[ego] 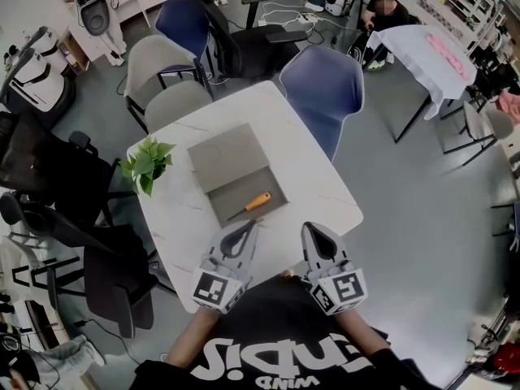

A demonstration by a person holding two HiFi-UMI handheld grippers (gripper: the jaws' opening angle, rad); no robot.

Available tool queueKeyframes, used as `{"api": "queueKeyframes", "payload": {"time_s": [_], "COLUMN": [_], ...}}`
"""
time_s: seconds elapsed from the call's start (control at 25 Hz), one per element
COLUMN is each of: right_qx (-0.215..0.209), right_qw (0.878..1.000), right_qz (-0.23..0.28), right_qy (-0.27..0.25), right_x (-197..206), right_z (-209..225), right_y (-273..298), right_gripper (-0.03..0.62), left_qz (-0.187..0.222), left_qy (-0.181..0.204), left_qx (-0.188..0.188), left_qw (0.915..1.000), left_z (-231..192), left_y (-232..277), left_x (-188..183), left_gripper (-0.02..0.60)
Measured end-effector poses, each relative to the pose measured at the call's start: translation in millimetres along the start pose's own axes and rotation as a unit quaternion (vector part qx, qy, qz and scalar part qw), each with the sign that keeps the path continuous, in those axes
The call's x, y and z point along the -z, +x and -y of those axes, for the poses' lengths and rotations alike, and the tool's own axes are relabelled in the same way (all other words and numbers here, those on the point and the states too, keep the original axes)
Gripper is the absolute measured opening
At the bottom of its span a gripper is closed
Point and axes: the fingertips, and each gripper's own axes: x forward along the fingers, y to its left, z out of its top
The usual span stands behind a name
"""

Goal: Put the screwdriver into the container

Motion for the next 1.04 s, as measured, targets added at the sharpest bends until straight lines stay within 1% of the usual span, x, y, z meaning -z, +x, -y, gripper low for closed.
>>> {"api": "queueKeyframes", "payload": {"time_s": [0.36,0.52,0.64,1.04], "right_qx": [-0.004,-0.004,-0.004,-0.002], "right_qw": [1.0,1.0,1.0,1.0], "right_qz": [-0.003,-0.001,0.0,0.0], "right_qy": [0.0,-0.001,0.0,0.0], "right_x": [2.8,1.6,1.4,0.6], "right_z": [-4.5,-6.1,-5.7,-5.0], "right_y": [0.2,1.0,-0.8,-2.1], "right_gripper": [0.009,0.009,0.009,0.009], "left_qz": [-0.007,-0.003,-0.01,-0.007], "left_qy": [0.0,-0.001,0.005,0.006], "left_qx": [0.003,0.002,0.005,0.005], "left_qw": [1.0,1.0,0.9999,1.0], "left_z": [-0.7,-3.1,-1.3,0.7], "left_y": [-2.2,-3.1,-3.8,-4.5], "left_x": [0.7,-4.1,-3.5,-6.1], "left_gripper": [0.012,0.012,0.012,0.012]}}
